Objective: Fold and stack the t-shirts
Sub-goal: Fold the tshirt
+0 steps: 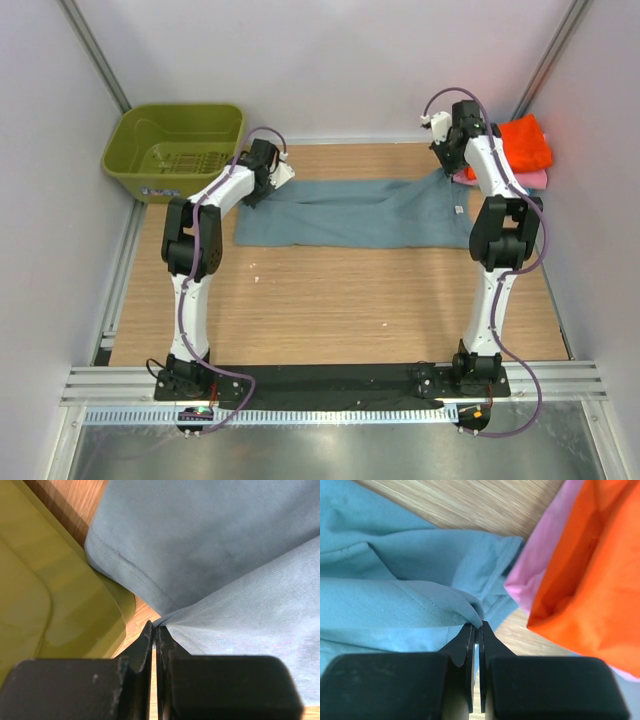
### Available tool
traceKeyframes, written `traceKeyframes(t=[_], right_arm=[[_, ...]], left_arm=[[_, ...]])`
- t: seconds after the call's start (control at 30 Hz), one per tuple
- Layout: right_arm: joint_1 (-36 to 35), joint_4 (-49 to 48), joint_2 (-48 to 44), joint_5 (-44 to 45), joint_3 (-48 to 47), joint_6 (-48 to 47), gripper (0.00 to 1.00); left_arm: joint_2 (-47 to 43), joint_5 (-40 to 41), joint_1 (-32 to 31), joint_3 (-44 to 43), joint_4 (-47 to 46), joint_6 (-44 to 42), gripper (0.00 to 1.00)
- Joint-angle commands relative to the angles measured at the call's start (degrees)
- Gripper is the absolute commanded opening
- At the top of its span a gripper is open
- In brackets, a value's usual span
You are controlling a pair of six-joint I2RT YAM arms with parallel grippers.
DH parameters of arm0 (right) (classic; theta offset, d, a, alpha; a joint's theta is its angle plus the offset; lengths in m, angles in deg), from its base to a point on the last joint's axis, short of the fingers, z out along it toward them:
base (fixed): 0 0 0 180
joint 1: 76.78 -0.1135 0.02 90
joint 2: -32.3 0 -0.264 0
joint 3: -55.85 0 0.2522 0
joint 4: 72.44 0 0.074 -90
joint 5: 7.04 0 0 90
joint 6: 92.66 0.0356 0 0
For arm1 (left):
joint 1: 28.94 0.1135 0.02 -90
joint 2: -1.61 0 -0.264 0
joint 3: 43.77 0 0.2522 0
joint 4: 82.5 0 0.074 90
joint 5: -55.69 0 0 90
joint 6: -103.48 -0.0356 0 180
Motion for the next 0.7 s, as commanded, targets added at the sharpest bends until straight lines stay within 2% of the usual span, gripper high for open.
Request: traceKeyframes(t=[0.0, 0.37, 0.47, 0.57, 0.6, 0.67], right_arm=[[0.6, -2.0, -6.1, 2.7, 1.8, 0.6, 0.01], [-0.2, -2.4, -0.1, 3.5, -1.1, 0.6, 0.01], [-0.3, -2.5, 0.6, 4.0, -1.1, 0.9, 0.01], [-0.3, -1.6, -0.4, 4.4, -0.4, 1.0, 0.04], [-0.3, -1.3, -0.8, 4.7, 0.1, 0.8, 0.06], [-0.3, -0.9, -1.8, 5.9, 1.8, 1.0, 0.23]], left_arm=[[-1.4, 1.6, 0.6, -0.7, -2.9, 0.2, 0.00], [2.7, 4.6, 0.2, -2.9, -5.1, 0.6, 0.00], [3.7, 6.5, 0.0, -5.1, -5.1, 1.3, 0.13], [0.9, 6.8, 0.0, -6.1, -5.0, 4.3, 0.33], [-0.4, 6.3, -0.1, -6.2, -5.0, 4.9, 0.37], [-3.3, 5.0, -0.2, -6.4, -4.9, 5.9, 0.45]])
